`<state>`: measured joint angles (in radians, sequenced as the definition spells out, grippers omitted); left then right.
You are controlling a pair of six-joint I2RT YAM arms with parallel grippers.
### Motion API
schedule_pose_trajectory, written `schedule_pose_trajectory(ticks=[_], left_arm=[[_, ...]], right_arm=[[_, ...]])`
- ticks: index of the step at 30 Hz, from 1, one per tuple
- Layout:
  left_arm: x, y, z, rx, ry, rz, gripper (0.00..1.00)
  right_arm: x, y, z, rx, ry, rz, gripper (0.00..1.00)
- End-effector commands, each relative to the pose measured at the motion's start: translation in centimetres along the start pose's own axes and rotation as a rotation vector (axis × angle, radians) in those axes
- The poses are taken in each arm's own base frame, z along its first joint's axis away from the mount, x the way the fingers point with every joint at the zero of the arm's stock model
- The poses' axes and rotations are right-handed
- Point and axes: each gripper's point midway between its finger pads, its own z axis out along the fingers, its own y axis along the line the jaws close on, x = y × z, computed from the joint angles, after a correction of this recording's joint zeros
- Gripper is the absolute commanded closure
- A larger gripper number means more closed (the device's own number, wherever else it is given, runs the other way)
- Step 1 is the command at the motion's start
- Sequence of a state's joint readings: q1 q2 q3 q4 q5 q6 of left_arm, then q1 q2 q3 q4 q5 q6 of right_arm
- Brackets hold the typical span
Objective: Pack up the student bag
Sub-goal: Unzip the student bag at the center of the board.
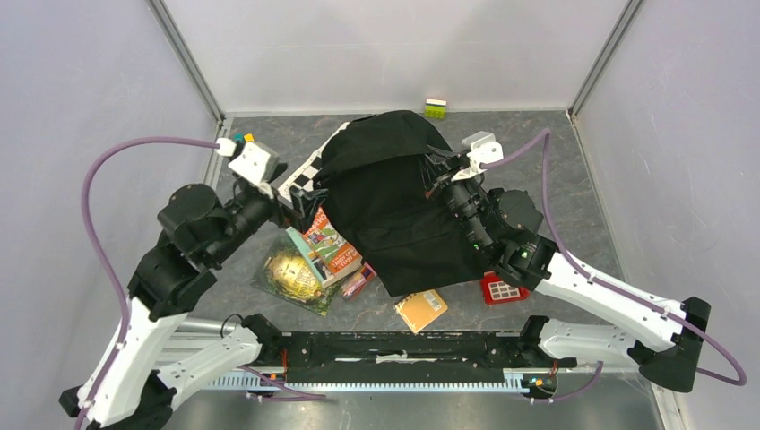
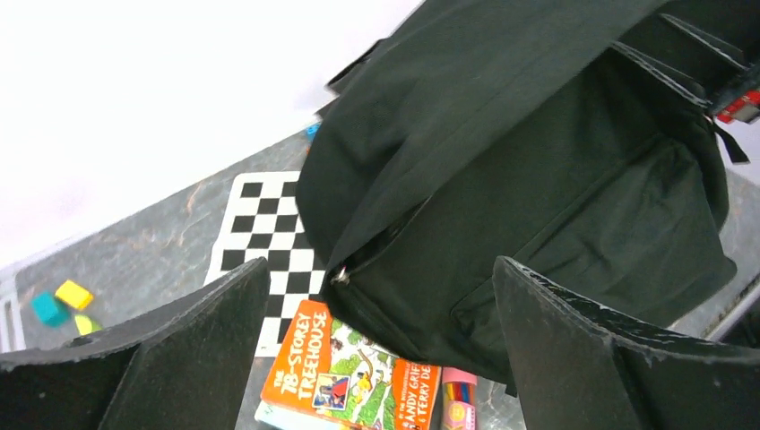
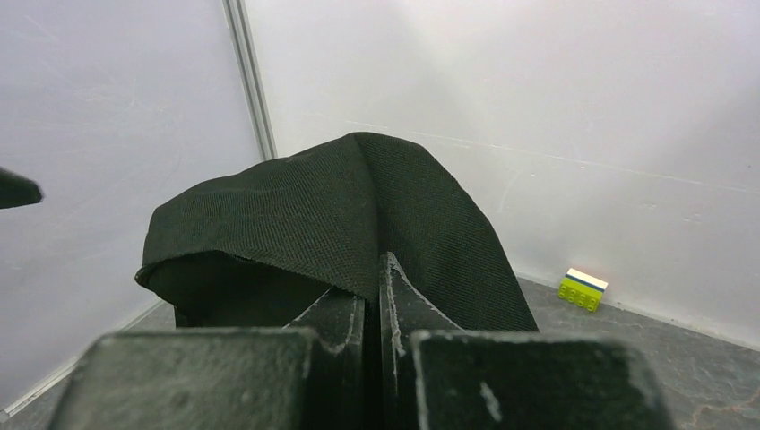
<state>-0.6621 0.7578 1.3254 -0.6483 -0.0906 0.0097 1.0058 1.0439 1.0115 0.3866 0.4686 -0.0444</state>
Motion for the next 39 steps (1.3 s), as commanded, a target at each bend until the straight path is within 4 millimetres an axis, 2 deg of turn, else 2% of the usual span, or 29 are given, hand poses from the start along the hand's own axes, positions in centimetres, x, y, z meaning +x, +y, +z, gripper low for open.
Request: schedule_pose_trajectory(ticks=[1,6,10,15,18,23,28,31,33,35,39], left_arm=[[-3.0,-2.5,1.9,0.167,-0.106,0.159,0.0],[-4.6,-3.8,3.5,0.23,-0.168,0.183,0.0],[-4.6,-4.9,5.3,0.289,-0.16,0.194,0.0],[-4.7,-4.8,6.8,0.279,-0.163,0.215,0.0],[-5.3,-4.5,6.9,0.258,-0.185,0.228,0.02],[-5.6,-4.6,6.8,0.265,-0.194,0.241,0.2],[-5.6,-4.1,7.0,0.24,-0.189,0.262,0.34],[-5.7,-3.8,7.1,0.224,-0.181,0.271,0.49],[-5.9,-3.8,7.0,0.223,-0.19,0.272,0.65],[-5.9,-4.0,6.9,0.234,-0.193,0.275,0.76],[-5.6,-4.1,7.1,0.243,-0.182,0.273,0.93]], right_arm=[[-4.6,0.6,0.6,-0.026,-0.125,0.096,1.0],[-4.0,1.4,1.1,-0.057,-0.096,0.085,1.0],[-3.5,1.9,1.2,-0.075,-0.08,0.103,1.0],[-3.2,2.0,1.2,-0.075,-0.06,0.091,1.0],[-3.1,1.9,1.2,-0.074,-0.054,0.082,1.0],[-3.0,1.9,1.2,-0.076,-0.044,0.071,1.0],[-2.7,2.1,1.3,-0.08,-0.035,0.065,1.0],[-2.6,2.1,1.3,-0.082,-0.03,0.063,1.0],[-2.5,2.2,1.4,-0.084,-0.026,0.062,1.0],[-2.4,2.2,1.4,-0.084,-0.022,0.06,1.0],[-2.1,2.3,1.5,-0.086,-0.013,0.056,1.0]])
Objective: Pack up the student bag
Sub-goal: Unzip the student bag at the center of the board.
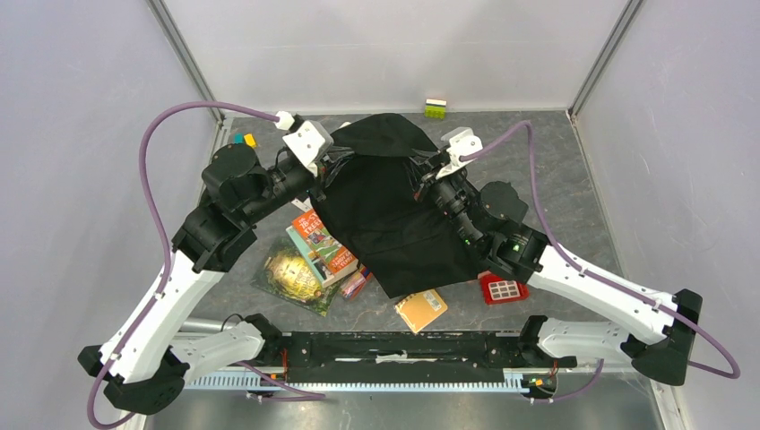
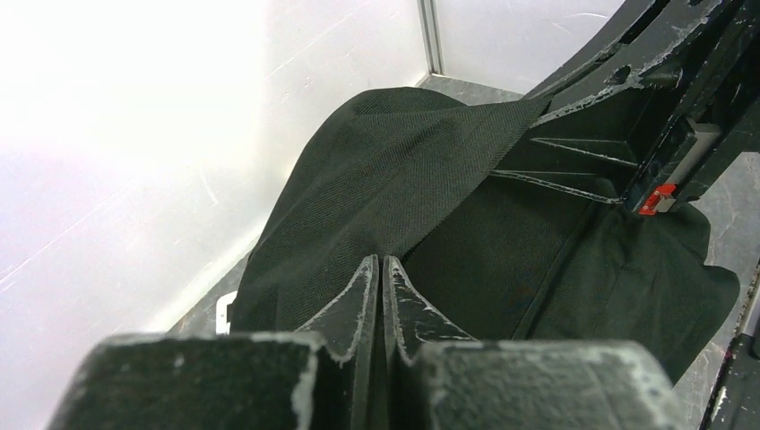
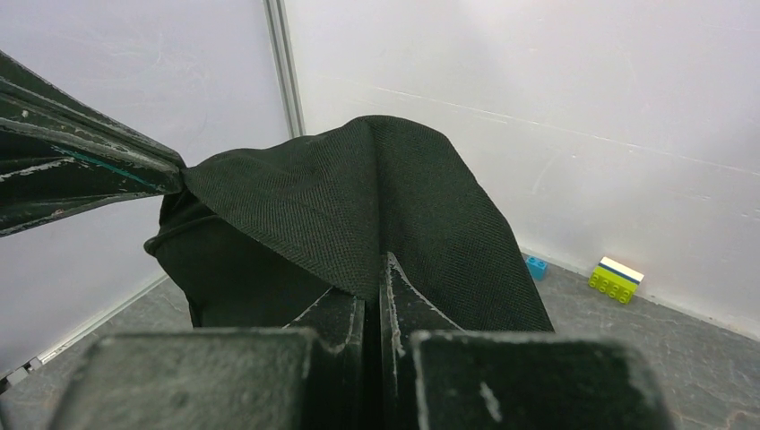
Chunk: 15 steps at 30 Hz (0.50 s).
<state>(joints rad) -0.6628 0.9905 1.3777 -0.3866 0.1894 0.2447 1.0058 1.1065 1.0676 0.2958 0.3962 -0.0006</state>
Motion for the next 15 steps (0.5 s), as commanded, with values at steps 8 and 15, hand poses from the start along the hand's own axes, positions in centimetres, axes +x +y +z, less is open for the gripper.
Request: schedule_pose_trajectory(ticks=[8,15], left_arm=[[-1.3,1.2,-0.3,-0.044,-0.041,0.078,0.58],[-0.3,2.1,0.1,-0.091,-0.014,0.104,0.49]], right_arm=[[-4.0,0.2,0.4,-0.016,-0.09,0.019,1.0],[-3.9,0.6,0.5,-0.032,-0.088,0.024,1.0]])
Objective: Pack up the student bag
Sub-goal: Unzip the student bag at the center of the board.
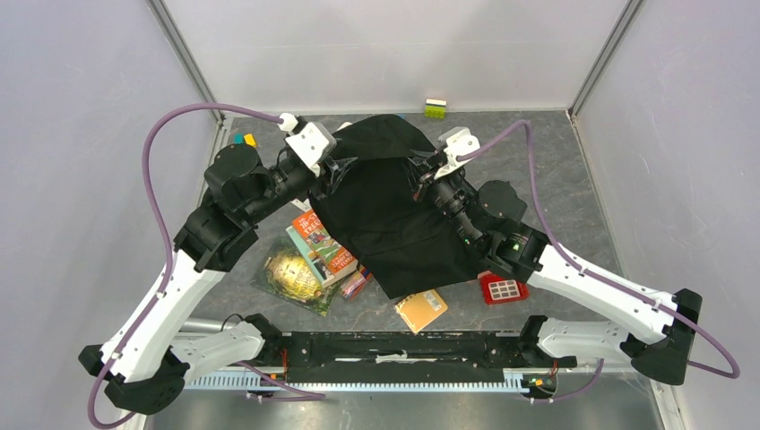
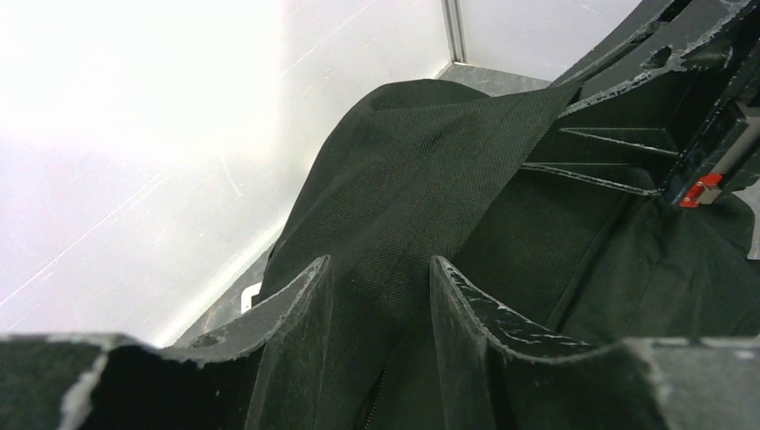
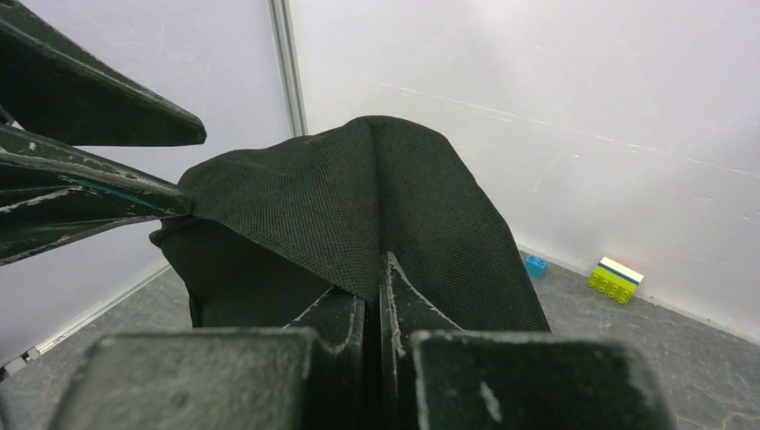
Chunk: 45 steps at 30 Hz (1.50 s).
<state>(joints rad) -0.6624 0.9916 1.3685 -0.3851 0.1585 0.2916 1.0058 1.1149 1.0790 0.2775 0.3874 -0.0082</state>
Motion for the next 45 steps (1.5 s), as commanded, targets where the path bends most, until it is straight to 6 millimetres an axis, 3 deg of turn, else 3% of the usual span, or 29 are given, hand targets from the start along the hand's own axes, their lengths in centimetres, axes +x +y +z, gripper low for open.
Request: schedule_pose_trajectory(ticks=[1,9,17,25,35,45], left_arm=[[-0.6,1.5,0.1,-0.068,-0.027,0.06,0.46],[0.8,1.5,0.7,-0.072,0.007,0.069,0.34],[1.0,1.1,0.8,-0.047,0.004,0.069,0.18],[1.2,0.9,1.0,-0.039,0.009,0.072,0.16],[0.0,0.6,0.3,-0.031,-0.034,0.035,0.49],[-1.9,0.1,-1.3,-0.009,-0.087,0.011,0.98]], right_arm=[[-4.1,0.3,0.3,-0.024,-0.101,0.036,1.0],[-3.9,0.5,0.5,-0.029,-0.094,0.033,1.0],[-3.9,0.7,0.7,-0.035,-0.089,0.029,1.0],[-3.7,0.8,0.8,-0.038,-0.083,0.024,1.0],[-3.3,0.8,0.9,-0.034,-0.069,0.013,1.0],[-4.0,-0.1,1.7,0.008,-0.075,-0.104,1.0]])
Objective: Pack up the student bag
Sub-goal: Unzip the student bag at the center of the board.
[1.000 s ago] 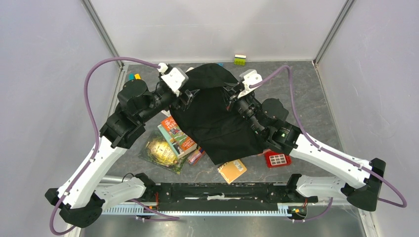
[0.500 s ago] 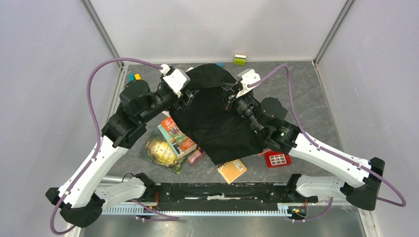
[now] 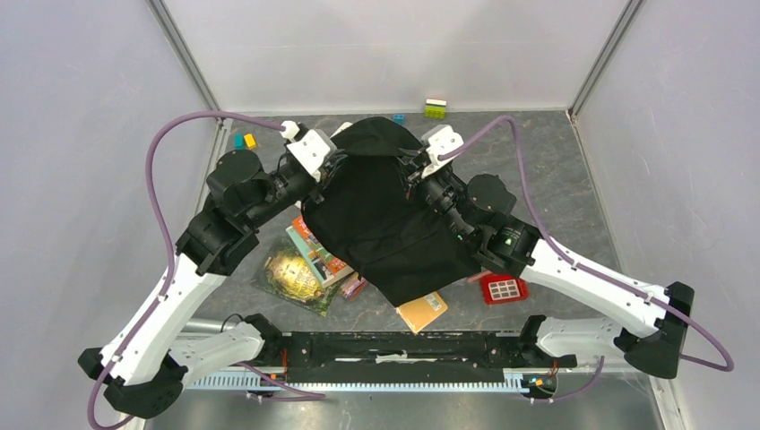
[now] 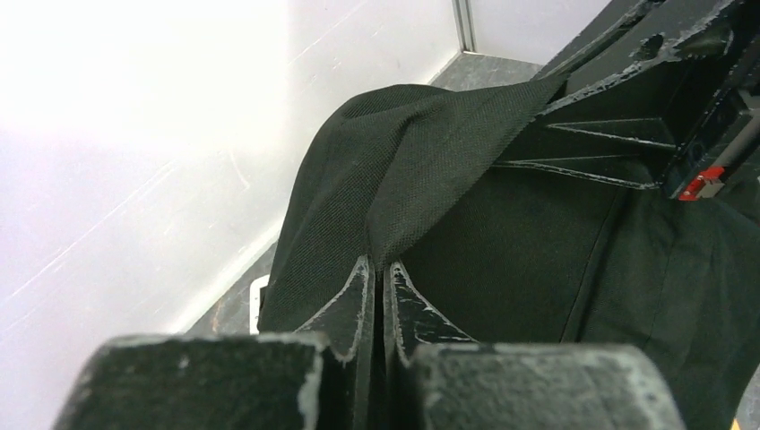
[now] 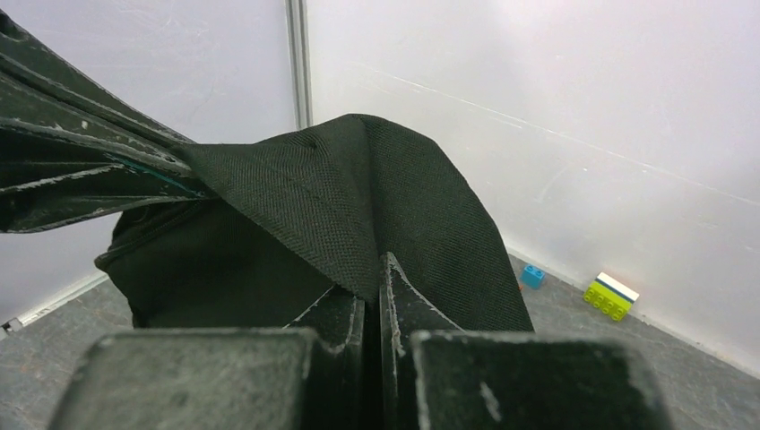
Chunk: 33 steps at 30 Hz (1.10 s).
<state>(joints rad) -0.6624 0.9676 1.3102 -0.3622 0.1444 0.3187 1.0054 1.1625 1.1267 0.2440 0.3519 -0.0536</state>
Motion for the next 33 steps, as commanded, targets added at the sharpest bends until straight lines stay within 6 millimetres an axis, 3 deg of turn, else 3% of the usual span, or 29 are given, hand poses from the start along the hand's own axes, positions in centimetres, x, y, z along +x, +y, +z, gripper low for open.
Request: schedule_pose_trajectory(ticks=[1,7,11,13,17,20,22,25,27,33], left_arm=[[-3.7,0.3,-1.4,0.0,-0.109,-0.018,0.98],[-6.8,0.7,-2.9,-0.006,-0.184,-0.03,0.98],[-9.2,1.3,-4.2,-0.022,-0.24,-0.03,0.98],[-10.1,1.4,-4.8,-0.023,-0.258,-0.039,0.98],[-10.7,1.0,-5.6,-0.01,-0.274,-0.099,0.98],[-9.6,1.1,-5.6,-0.033,-0.231,-0.177,0.98],[-8.2,1.5,-5.4,-0.07,-0.182,-0.237,0.98],[-5.8,2.7,-5.2,-0.179,-0.116,-0.313,0.98],[-4.5,3.3,-5.2,-0.244,-0.101,-0.367,0.98],[-2.9,4.2,-5.5,-0.341,-0.093,-0.467,0.98]], right_arm=[[-4.7,-1.5,0.8,0.065,-0.105,-0.08,1.0],[-6.3,-2.7,3.3,0.154,-0.133,-0.22,1.0],[-8.2,-3.0,5.5,0.175,-0.182,-0.228,1.0],[-8.2,-3.0,6.9,0.165,-0.195,-0.216,1.0],[-6.6,-3.8,9.7,0.142,-0.191,-0.157,0.75],[-4.2,-4.5,10.8,0.13,-0.137,-0.092,0.42],[-2.5,-4.5,10.7,0.119,-0.095,-0.035,0.21],[-0.9,-4.4,9.2,0.107,-0.064,0.029,0.06],[0.3,-4.0,8.0,0.094,-0.041,0.093,0.02],[0.9,-2.3,4.1,-0.01,-0.017,0.233,0.02]])
